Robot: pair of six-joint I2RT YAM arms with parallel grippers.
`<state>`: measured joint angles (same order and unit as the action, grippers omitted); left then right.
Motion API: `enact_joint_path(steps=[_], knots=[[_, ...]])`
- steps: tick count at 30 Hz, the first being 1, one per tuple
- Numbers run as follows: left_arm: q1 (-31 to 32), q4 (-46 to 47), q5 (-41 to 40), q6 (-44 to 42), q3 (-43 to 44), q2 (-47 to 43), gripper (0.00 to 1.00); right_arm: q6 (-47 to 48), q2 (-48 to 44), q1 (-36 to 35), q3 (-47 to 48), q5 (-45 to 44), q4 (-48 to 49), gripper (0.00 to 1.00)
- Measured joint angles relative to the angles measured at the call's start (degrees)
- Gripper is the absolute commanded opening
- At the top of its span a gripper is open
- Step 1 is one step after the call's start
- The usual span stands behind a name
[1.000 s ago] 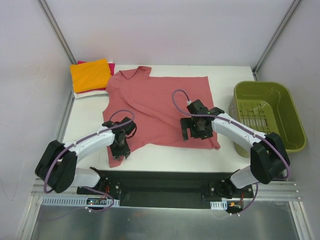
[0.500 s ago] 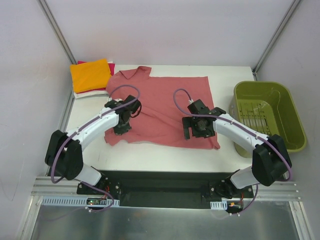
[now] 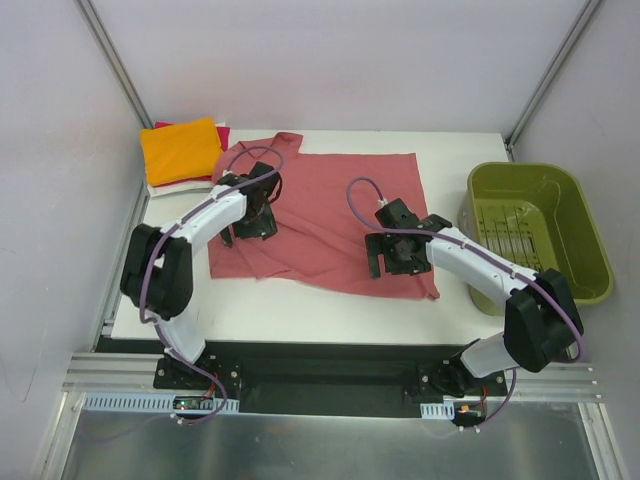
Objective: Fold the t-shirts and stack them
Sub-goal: Flatten out the tshirt
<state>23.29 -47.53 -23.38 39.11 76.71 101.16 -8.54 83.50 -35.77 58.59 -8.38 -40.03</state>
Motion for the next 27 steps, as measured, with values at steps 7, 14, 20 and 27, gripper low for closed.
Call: enact_joint_path(steps=[7, 14, 20, 27], knots=[[-0.02, 6.38, 11.47, 0.59, -15.91, -20.06, 0.86, -0.02, -0.09, 0.0, 0.0, 0.02, -0.04, 0.98], [-0.02, 12.66, 21.57, 3.37, -25.94, -19.91, 0.56, -0.02, -0.09, 0.0, -0.11, 0.02, -0.02, 0.98], [-0.02, 16.81, 23.37, 4.81, -26.01, -13.33, 0.34, -0.35, -1.2, 0.0, -0.74, -0.02, -0.02, 0.98], [-0.02, 18.58, 23.43, 5.88, -25.97, -12.11, 0.0, -1.01, -2.73, 0.0, -1.4, -0.59, -0.59, 0.98]])
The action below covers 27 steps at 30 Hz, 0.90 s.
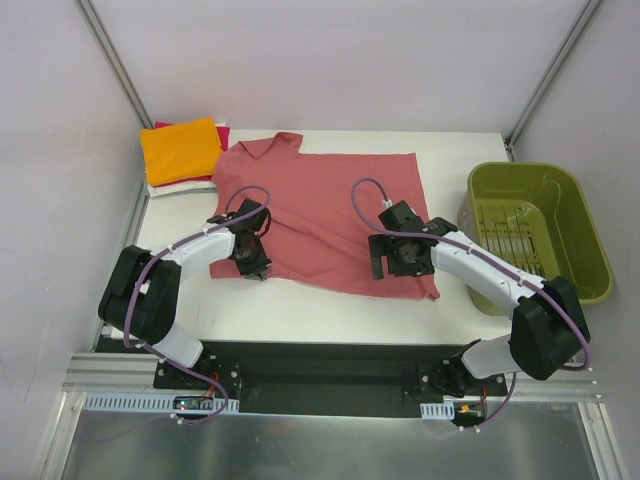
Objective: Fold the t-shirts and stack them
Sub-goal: Flatten out the tshirt
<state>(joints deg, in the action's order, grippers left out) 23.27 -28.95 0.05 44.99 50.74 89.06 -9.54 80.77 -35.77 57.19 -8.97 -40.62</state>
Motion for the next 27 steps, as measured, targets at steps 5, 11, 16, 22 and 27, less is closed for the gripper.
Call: enact_joint_path(steps=[5, 11, 16, 22, 27], knots=[[0.0, 0.17, 0.0, 0.28, 0.0, -0.26, 0.0, -0.33, -0.02, 0.0, -0.02, -0.72, -0.2, 0.98], [0.85, 0.81, 1.7, 1.64, -2.34, -5.29, 0.0, -0.5, -0.13, 0.0, -0.94, -0.87, -0.24, 0.98], [5.25, 1.05, 3.67, 7.32, -9.01, -14.45, 0.0, -0.5, -0.55, -0.02, -1.79, -0.85, -0.26, 0.98], [14.08, -0.15, 4.87, 18.6, -18.49, -23.23, 0.06, -0.28, -1.03, -0.02, -2.86, -0.66, -0.11, 0.98], [26.4, -1.88, 4.15, 28.89, -21.07, -26.03, 0.19, 0.44, -1.03, 0.0, -4.0, -0.5, 0.15, 0.98]])
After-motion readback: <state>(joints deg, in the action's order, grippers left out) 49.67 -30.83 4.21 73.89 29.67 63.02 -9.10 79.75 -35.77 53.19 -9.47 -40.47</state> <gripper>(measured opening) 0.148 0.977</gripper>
